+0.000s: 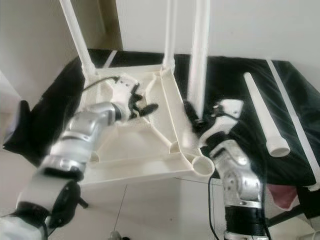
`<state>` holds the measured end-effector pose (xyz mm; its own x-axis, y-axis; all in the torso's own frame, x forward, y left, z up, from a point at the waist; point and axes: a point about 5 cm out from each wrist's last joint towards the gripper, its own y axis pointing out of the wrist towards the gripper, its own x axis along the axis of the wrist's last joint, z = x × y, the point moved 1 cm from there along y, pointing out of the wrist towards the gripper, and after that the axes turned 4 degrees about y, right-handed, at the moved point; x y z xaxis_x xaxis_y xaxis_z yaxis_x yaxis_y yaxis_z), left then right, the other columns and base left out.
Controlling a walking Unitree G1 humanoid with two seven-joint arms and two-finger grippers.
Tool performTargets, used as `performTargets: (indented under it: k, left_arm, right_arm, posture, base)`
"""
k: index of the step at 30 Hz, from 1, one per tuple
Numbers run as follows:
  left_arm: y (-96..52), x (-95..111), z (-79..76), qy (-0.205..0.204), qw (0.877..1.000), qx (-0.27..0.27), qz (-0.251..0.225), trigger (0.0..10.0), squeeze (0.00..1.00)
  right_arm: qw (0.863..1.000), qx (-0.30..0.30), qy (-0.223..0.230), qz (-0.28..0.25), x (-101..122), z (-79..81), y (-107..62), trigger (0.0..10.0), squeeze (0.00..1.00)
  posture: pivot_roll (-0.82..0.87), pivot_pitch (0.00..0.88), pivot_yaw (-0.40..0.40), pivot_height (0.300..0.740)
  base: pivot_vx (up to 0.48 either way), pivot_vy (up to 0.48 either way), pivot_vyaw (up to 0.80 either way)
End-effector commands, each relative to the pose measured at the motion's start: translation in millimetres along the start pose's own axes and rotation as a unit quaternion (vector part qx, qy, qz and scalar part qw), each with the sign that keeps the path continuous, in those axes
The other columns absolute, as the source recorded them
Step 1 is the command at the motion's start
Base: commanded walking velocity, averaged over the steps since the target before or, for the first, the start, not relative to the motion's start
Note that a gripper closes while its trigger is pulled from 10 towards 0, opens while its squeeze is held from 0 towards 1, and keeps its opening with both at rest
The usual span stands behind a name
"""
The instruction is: Building children table
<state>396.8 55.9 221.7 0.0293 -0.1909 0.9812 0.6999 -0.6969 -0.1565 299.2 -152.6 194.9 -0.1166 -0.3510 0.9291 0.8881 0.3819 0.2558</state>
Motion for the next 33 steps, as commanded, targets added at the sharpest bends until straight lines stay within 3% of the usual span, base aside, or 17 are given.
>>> performTargets:
  k: [1,11,13,19,24,33]
  left_arm:
    - [0.6,0.2,5.2,-0.007,0.999,0.031,-0.003,10.0,0.00]
    - [6.2,15.9,6.5,-0.033,0.999,0.021,-0.022,10.0,0.00]
    - [10.0,28.2,2.6,-0.046,0.998,0.004,-0.039,10.0,0.00]
    - [13.9,38.3,-4.8,-0.060,0.996,-0.018,-0.056,10.0,0.00]
    - [17.9,48.7,-14.0,-0.063,0.994,-0.045,-0.071,10.0,0.00]
    - [28.3,79.8,-46.5,-0.065,0.984,-0.119,-0.114,10.0,0.00]
  right_arm:
    - [1.000,0.016,-0.011,-0.017,5.3,6.4,0.0,10.0,0.00]
    - [0.999,0.033,-0.012,0.001,-9.7,15.9,-1.8,10.0,0.00]
    - [0.999,0.037,-0.009,0.014,-15.6,18.7,0.3,10.0,0.00]
    - [0.998,0.046,-0.009,0.031,-22.2,20.4,1.3,10.0,0.00]
    - [0.998,0.050,-0.006,0.040,-26.9,22.2,3.1,10.0,0.00]
    - [0.998,0.042,0.001,0.039,-25.7,20.0,12.5,10.0,0.00]
  posture:
    - [-0.03,0.000,0.037,0.740]
    - [-0.02,0.000,0.033,0.740]
    - [-0.01,0.000,0.032,0.740]
    - [-0.01,0.000,0.030,0.740]
    - [0.00,0.000,0.029,0.740]
    - [0.00,0.000,0.030,0.740]
  base:
    - [0.000,0.000,0.00]
    - [0.000,0.000,0.00]
    - [0.000,0.000,0.00]
    - [0.000,0.000,0.00]
    - [0.000,0.000,0.00]
    - [0.000,0.000,0.00]
